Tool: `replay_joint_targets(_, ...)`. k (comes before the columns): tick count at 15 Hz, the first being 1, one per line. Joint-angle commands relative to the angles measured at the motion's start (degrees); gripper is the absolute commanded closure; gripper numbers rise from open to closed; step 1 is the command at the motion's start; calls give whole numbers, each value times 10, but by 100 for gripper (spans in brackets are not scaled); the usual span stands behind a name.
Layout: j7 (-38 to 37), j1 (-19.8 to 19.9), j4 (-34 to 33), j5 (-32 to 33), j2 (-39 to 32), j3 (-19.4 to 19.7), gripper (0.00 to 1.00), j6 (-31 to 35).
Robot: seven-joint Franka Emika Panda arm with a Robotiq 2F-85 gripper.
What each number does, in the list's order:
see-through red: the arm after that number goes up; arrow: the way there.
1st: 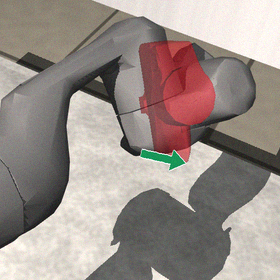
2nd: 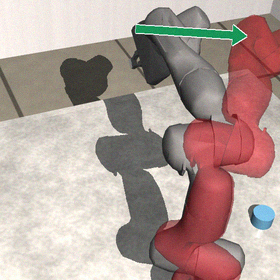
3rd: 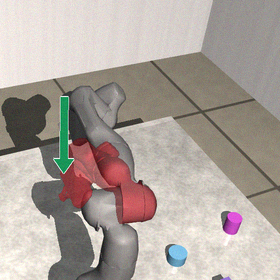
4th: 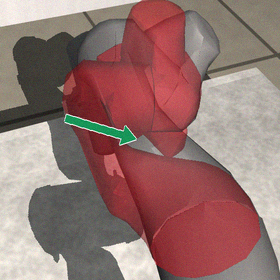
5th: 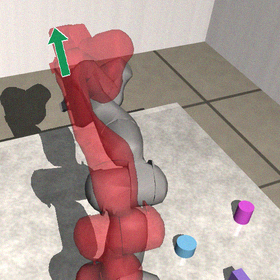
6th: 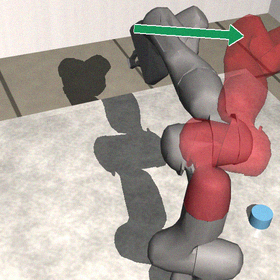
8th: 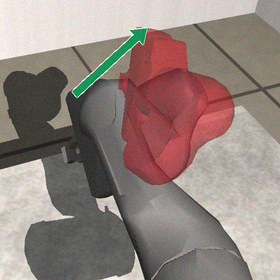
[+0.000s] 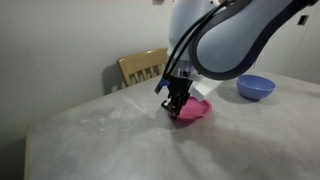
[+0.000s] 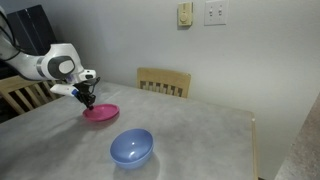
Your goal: Cover the bowl with the pink thing
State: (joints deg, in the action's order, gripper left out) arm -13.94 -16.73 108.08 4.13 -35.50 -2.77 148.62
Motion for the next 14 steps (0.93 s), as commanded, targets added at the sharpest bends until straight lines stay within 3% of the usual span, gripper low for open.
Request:
replay_joint_targets(1,-117,-70,-4,45,65,53,97,-148)
replay_joint_targets(6,-241,-82,-62,101,97,42,97,-386)
replay_joint_targets(8,-266,-72,-55,121,112,36,97,-437)
replay_joint_targets(14,-261,-24,59,176,177,36,97,-368)
